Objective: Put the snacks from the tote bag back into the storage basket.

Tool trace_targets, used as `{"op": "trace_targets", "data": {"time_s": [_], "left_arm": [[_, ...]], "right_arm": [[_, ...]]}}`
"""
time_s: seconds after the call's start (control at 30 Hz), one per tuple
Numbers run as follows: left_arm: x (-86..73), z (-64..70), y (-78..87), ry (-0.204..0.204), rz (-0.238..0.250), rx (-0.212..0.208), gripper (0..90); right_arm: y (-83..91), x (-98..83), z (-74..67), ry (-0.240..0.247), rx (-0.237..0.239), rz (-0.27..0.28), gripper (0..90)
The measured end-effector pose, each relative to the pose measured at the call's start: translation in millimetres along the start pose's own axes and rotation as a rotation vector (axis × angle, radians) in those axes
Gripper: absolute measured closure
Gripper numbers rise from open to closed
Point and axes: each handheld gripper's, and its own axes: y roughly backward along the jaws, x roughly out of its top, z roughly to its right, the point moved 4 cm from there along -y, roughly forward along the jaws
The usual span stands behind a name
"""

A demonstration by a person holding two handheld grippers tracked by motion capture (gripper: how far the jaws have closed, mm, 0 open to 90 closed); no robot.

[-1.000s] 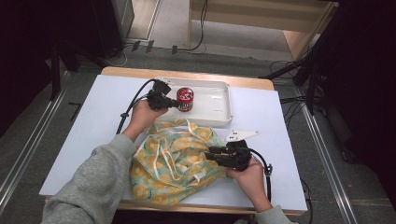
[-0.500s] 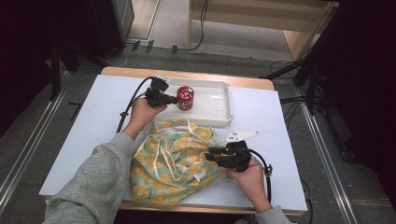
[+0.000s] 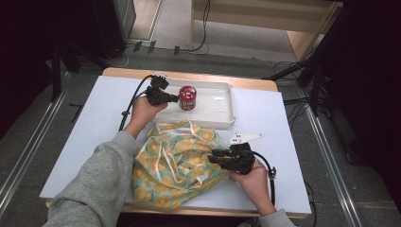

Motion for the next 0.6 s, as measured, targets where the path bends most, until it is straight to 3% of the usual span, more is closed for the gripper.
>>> {"op": "trace_targets", "data": {"time_s": [0.27,0.37,0.6], "left_arm": [[-2.1,1.8,7.4,-0.009,-0.023,-0.025,86.1],[-3.4,6.0,12.1,0.008,-0.03,-0.062,79.7],[-7.8,15.6,22.5,-0.01,-0.044,-0.087,69.3]], "right_arm": [[1.3,-1.0,1.4,-0.005,-0.004,-0.003,67.5],[1.8,-1.2,1.8,-0.006,-0.005,0.001,65.2],[2.1,-1.6,2.0,-0.025,-0.002,-0.008,61.3]]}}
